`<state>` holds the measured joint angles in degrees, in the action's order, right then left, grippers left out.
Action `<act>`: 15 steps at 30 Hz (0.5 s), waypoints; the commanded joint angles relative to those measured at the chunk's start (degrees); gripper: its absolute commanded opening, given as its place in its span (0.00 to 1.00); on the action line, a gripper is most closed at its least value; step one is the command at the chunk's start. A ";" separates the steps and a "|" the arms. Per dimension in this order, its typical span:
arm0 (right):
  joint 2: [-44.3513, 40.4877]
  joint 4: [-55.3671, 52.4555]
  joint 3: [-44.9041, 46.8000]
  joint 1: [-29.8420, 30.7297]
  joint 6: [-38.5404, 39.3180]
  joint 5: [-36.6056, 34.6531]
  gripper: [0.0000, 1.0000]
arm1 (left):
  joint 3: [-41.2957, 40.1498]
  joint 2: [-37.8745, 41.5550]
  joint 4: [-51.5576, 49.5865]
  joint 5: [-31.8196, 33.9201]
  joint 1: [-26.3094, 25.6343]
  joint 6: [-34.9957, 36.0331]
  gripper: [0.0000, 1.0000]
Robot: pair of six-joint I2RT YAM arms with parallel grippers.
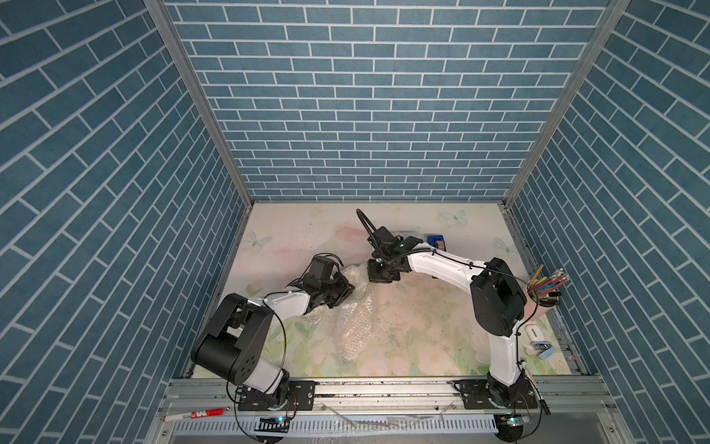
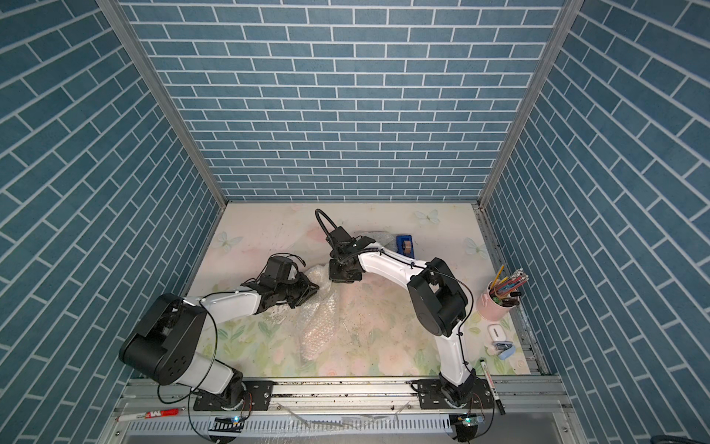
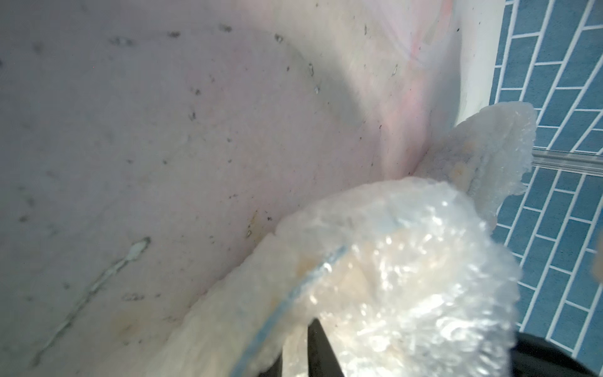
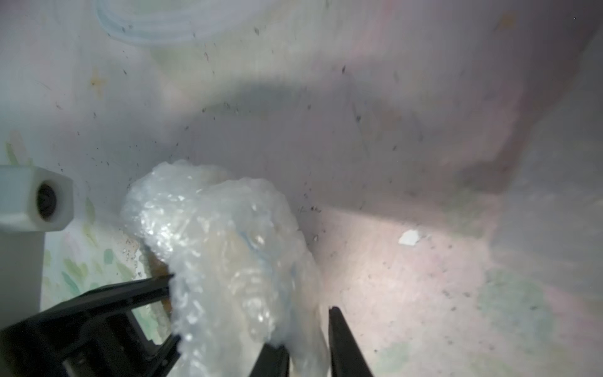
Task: Wrap bowls in bubble wrap
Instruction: Wrap the bowl in bubble wrap.
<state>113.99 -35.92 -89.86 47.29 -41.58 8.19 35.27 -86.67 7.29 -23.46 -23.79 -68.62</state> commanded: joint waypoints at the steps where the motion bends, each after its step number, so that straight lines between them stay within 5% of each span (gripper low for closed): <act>1: -5.26 -3.44 -1.76 -0.80 1.16 -5.87 0.35 | -1.96 1.25 -3.43 0.69 0.06 0.12 0.19; 4: -6.31 -2.98 -1.87 -0.62 0.51 -5.84 0.47 | -1.88 1.95 -4.20 1.13 0.06 0.57 0.19; 10: -3.69 -3.74 -6.77 0.81 1.03 -6.07 0.52 | -1.45 0.24 -3.58 0.56 0.04 0.27 0.19; 13: -1.85 -4.67 -9.81 2.28 1.83 -5.98 0.52 | -0.84 0.22 -3.40 0.41 0.06 0.15 0.19; 15: -0.79 -4.16 -10.45 3.56 1.99 -5.23 0.43 | -0.82 0.90 -3.55 0.79 0.06 0.15 0.19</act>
<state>110.89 -38.26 -99.11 49.12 -41.01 3.31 34.33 -85.73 5.87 -23.24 -23.81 -68.62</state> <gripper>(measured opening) 0.468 0.188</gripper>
